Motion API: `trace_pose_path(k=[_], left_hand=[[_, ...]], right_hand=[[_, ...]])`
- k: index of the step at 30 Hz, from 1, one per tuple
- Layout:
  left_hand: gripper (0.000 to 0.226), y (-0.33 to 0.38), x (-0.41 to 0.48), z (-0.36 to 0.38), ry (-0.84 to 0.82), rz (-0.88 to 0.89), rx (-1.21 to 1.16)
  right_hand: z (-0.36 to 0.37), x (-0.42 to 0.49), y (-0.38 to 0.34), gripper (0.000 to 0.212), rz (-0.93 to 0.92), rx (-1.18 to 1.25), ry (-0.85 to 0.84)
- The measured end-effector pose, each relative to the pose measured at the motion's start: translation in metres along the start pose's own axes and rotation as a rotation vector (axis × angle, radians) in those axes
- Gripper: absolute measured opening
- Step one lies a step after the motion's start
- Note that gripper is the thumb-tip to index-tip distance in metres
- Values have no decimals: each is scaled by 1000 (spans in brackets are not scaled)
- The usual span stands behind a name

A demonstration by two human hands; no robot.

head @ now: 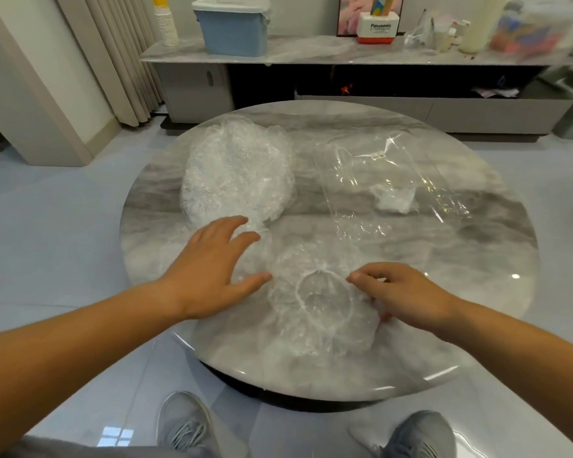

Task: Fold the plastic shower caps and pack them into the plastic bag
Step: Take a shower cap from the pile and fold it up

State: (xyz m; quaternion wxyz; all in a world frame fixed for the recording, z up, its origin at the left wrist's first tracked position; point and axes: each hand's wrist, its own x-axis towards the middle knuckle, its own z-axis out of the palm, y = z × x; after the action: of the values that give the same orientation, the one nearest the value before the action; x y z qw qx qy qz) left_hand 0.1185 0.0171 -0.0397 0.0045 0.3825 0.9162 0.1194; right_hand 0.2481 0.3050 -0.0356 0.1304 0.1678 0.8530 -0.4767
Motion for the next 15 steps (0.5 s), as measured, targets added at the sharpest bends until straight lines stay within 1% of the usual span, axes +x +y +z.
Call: trace_pose_path(k=[1,2,3,5,6,8,10,13,15], left_hand=[[76,11,1,1,10,65,-50],[69,22,1,3,-18,129,-113],[61,31,1,6,-86,183,-181],[50,48,-1,14,-248,245,-284],[48,53,-2,19,-307,249,-320],[46,60,-4,29,-391,214,-367],[46,62,-4,36,-414,183,-413],[44,59,-1,39,-396,146,-493],[38,56,1,39,-405,140,-522]], right_hand=[[-1,0,3,23,-56,-117,58],[-2,-1,4,22,-112,-224,122],[-3,-2,5,22,-163,-291,175],[-3,-5,4,22,-257,-295,223],[-3,-8,4,21,-303,-267,203],[0,-12,3,23,-373,-209,94],[3,-14,8,31,-407,-199,-43],[7,-14,22,46,-384,-330,-189],[9,-13,27,49,-387,-397,-227]])
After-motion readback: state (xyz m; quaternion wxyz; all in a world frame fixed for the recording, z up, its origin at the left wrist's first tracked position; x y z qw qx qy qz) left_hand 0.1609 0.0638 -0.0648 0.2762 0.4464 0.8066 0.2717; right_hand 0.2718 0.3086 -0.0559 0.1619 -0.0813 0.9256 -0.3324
